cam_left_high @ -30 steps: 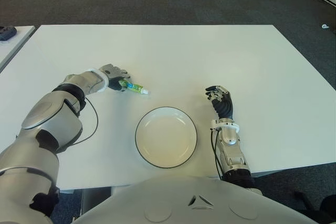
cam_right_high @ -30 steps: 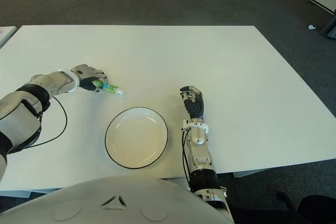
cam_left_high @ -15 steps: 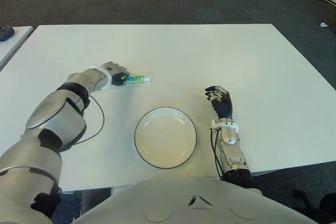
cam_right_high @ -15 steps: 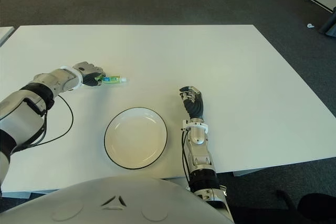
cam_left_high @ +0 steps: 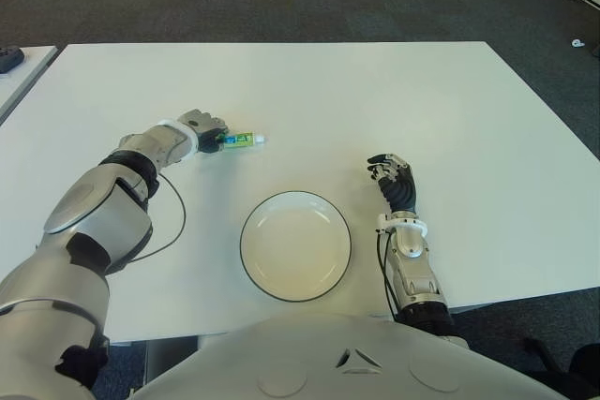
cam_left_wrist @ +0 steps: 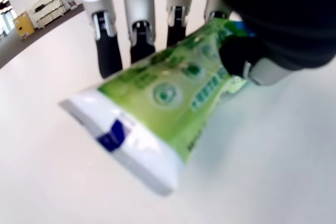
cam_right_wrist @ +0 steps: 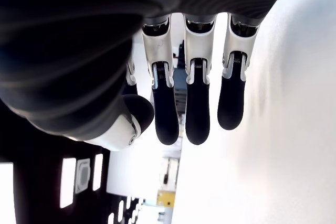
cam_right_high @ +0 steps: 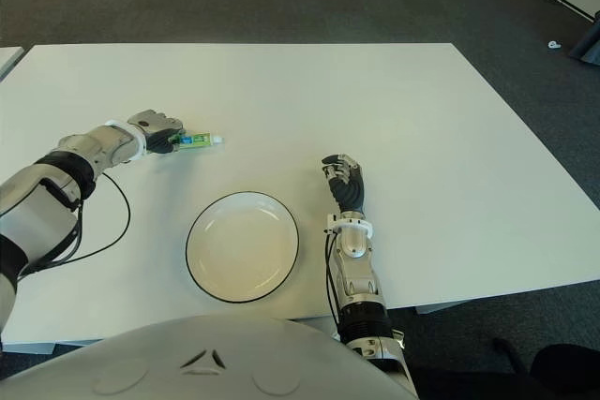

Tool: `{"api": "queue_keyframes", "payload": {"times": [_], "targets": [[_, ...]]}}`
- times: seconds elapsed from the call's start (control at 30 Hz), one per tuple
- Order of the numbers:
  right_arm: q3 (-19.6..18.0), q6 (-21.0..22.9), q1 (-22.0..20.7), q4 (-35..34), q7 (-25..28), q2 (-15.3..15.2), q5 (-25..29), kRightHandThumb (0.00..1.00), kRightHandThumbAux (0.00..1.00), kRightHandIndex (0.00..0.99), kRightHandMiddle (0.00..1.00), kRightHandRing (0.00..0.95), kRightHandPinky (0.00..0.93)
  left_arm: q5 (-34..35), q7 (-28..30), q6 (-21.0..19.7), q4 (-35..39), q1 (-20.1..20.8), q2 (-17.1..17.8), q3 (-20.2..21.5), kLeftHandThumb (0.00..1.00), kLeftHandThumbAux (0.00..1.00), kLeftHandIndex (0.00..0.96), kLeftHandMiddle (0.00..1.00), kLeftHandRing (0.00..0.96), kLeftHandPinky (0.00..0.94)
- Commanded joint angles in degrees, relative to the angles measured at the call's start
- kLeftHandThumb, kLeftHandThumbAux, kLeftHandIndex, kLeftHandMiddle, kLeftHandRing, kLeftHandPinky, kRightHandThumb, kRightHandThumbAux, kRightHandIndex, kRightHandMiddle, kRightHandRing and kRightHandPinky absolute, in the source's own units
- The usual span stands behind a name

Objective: Put the toothpaste on the table into the plate.

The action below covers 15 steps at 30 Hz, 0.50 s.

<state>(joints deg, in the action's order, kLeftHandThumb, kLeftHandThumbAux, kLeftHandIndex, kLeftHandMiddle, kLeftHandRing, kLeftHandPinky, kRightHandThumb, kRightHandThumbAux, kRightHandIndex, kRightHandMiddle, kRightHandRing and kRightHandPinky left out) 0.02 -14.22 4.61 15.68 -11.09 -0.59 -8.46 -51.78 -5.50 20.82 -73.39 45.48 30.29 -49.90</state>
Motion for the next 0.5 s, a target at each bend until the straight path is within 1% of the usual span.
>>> {"api": "queue_keyframes", "payload": {"times": [0.03,0.33,0.5], "targets": [[-0.1,0.4,-0.3,0.6,-0.2,0.2,-0.1,0.707,0.731,0.419,0.437,0.436,0.456,-2.3,2.2,0.3,-1.7,-5.1,0.7,-1.7,0.712,0.687,0.427,0.762,0.780,0.825],[0.0,-0.1,-0.3,0.8,-0.3,0.1,-0.3,0.706,0.731,0.420,0.443,0.441,0.460,-1.6,3.0,0.0,-1.4,-5.0,0.8,-1.0,0.710,0.701,0.423,0.827,0.844,0.863],[0.0,-0.6,-0.2,0.9,0.0,0.0,-0.2,0.706,0.731,0.420,0.446,0.444,0.465,-1.1,3.5,0.4,-0.8,-4.9,1.3,-0.5,0.711,0.702,0.424,0.840,0.856,0.868]]}}
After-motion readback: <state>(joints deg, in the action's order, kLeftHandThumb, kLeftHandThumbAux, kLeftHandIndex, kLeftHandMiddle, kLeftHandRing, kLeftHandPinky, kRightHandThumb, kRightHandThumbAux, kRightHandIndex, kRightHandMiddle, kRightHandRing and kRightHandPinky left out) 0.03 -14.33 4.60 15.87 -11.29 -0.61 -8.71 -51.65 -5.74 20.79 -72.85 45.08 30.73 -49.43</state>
